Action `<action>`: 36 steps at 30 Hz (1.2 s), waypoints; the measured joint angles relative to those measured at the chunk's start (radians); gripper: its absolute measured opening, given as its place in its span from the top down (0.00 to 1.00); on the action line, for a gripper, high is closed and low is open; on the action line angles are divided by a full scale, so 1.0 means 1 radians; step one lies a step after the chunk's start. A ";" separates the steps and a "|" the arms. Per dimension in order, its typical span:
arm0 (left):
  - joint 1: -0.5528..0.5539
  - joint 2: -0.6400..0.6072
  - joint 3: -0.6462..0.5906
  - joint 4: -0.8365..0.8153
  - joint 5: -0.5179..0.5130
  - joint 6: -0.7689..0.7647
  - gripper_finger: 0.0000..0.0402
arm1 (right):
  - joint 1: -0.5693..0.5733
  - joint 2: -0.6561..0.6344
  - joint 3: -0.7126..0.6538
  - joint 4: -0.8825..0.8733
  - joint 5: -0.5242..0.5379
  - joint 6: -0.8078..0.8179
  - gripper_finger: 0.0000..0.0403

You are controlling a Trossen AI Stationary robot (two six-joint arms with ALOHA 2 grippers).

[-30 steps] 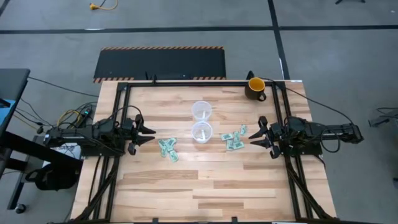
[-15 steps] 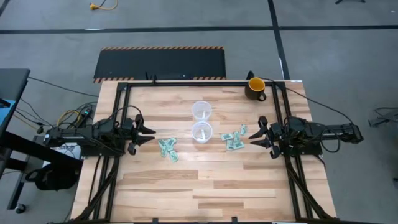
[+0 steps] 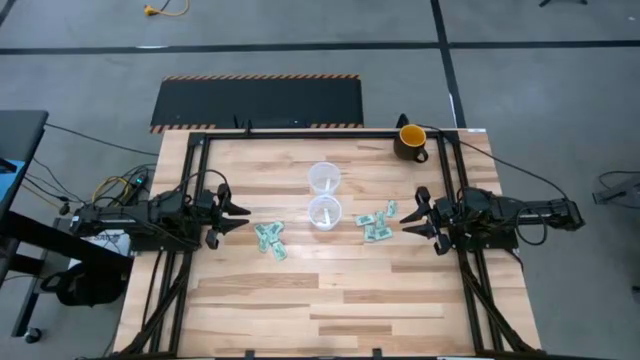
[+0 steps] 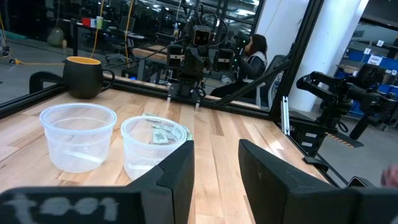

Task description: Pick and place items into bin

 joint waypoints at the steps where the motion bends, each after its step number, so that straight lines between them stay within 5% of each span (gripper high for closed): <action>1: 0.000 0.000 0.000 0.000 0.000 0.000 0.72 | 0.000 0.000 0.000 0.000 0.000 0.000 0.77; 16: 0.000 0.000 0.000 0.000 0.000 0.000 0.72 | 0.000 0.000 0.000 0.000 0.000 -0.002 0.77; 25: 0.000 0.000 0.000 0.000 0.000 0.000 0.72 | 0.000 0.000 0.000 -0.001 0.019 -0.223 0.77; 36: 0.000 0.000 0.000 0.000 0.000 0.000 0.72 | 0.000 0.000 0.000 0.000 0.019 -0.198 0.77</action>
